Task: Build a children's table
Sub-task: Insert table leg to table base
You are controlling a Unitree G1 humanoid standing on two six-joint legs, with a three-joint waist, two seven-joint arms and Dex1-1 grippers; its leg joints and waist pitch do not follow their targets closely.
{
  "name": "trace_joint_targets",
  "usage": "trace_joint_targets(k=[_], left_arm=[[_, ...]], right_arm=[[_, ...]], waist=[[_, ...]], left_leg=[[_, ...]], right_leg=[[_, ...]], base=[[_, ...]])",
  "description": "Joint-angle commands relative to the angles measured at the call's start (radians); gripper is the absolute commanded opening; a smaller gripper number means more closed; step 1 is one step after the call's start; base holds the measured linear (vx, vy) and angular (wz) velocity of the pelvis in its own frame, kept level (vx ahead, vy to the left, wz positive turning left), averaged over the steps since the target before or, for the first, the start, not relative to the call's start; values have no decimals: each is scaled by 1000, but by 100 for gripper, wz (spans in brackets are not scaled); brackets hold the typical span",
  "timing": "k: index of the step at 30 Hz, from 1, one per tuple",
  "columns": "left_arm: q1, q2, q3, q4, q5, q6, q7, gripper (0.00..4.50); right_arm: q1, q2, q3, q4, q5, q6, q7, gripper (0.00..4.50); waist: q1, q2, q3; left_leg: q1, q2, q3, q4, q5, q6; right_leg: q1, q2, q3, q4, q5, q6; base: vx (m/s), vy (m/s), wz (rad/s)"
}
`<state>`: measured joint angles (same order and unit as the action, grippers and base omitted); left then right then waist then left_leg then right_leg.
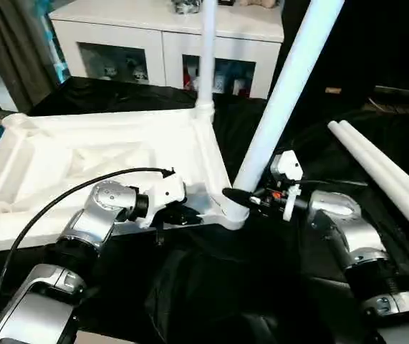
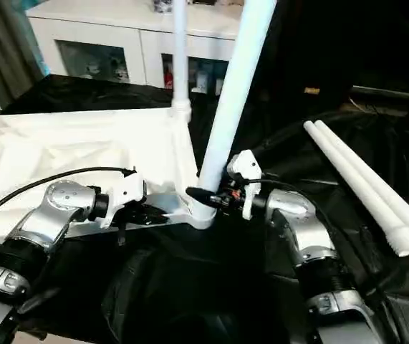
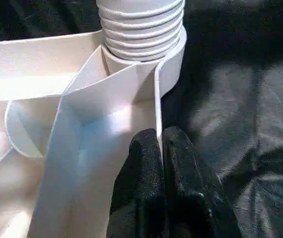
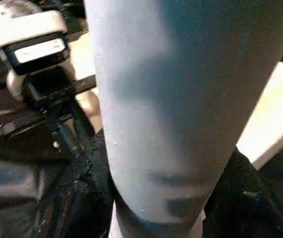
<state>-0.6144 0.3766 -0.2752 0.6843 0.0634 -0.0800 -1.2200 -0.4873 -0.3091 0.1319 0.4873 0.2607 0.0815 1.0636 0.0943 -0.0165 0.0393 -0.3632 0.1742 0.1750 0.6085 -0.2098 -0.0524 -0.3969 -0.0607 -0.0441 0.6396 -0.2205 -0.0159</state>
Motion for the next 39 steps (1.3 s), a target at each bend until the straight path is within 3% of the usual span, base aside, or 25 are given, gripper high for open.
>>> trace_joint_targets(k=[1,8,15,21,25,26,27,31,32,34,39], left_arm=[[-4,-5,-21,-16,-2,-22,-23,0],[-17,-5,-37,-14,-4,-34,-63,0],[-32,3,-44,-6,-15,-49,-116,0],[-45,8,-40,6,-16,-50,-131,0],[-54,2,-30,17,-14,-50,-117,0],[-56,-1,-27,19,-13,-47,-110,0],[-62,-6,-21,23,-14,-36,-94,0],[-102,-31,6,57,0,12,-1,0],[-102,-31,6,57,0,12,-1,0],[-120,-38,13,74,7,32,34,0],[-211,-85,34,158,36,144,194,0]], right_arm=[[35,-11,90,69,-64,29,71,188],[29,-20,105,82,-72,12,111,188],[39,-16,107,87,-57,-3,164,188],[53,-16,103,81,-48,-14,191,188],[50,-4,80,102,-62,-33,142,188],[46,2,72,113,-67,-38,120,188],[38,13,51,130,-59,-30,87,188],[4,56,-26,187,-48,-39,-75,188],[4,56,-26,187,-48,-39,-75,188],[-1,67,-39,194,-47,-48,-110,188],[-27,130,-73,263,-79,-81,-286,188]], waist=[[3,3,-55],[5,3,-48],[8,2,-53],[9,3,-49],[8,3,-48],[8,10,-47],[4,4,-46],[-1,5,-42],[-3,5,-43],[-5,-1,-41],[-5,0,-43]], left_leg=[[9,61,-16,-70,-92,65],[18,64,-19,-82,-169,31],[16,64,-17,-79,-108,55],[18,66,-18,-85,-157,40],[19,66,-19,-87,-169,31],[19,66,-20,-89,-171,27],[19,66,-19,-90,-183,22],[27,64,-23,-96,-239,-8],[29,64,-23,-95,-239,-13],[21,65,-22,-97,-232,-6],[23,63,-23,-96,-203,-10]], right_leg=[[55,-90,47,-67,32,-277],[55,-94,49,-82,-98,-259],[58,-92,46,-72,17,-280],[56,-94,47,-82,-63,-272],[54,-95,48,-85,-92,-265],[53,-94,48,-85,-97,-264],[53,-94,49,-88,-108,-263],[47,-99,51,-100,-228,-246],[45,-99,53,-101,-231,-242],[49,-99,53,-102,-228,-235],[47,-100,53,-100,-197,-237]], base=[[0,0,0],[0,0,0],[0,0,0],[0,0,0],[0,0,0],[0,0,0],[0,0,0],[0,0,0],[0,0,0],[0,0,0],[0,0,0]])
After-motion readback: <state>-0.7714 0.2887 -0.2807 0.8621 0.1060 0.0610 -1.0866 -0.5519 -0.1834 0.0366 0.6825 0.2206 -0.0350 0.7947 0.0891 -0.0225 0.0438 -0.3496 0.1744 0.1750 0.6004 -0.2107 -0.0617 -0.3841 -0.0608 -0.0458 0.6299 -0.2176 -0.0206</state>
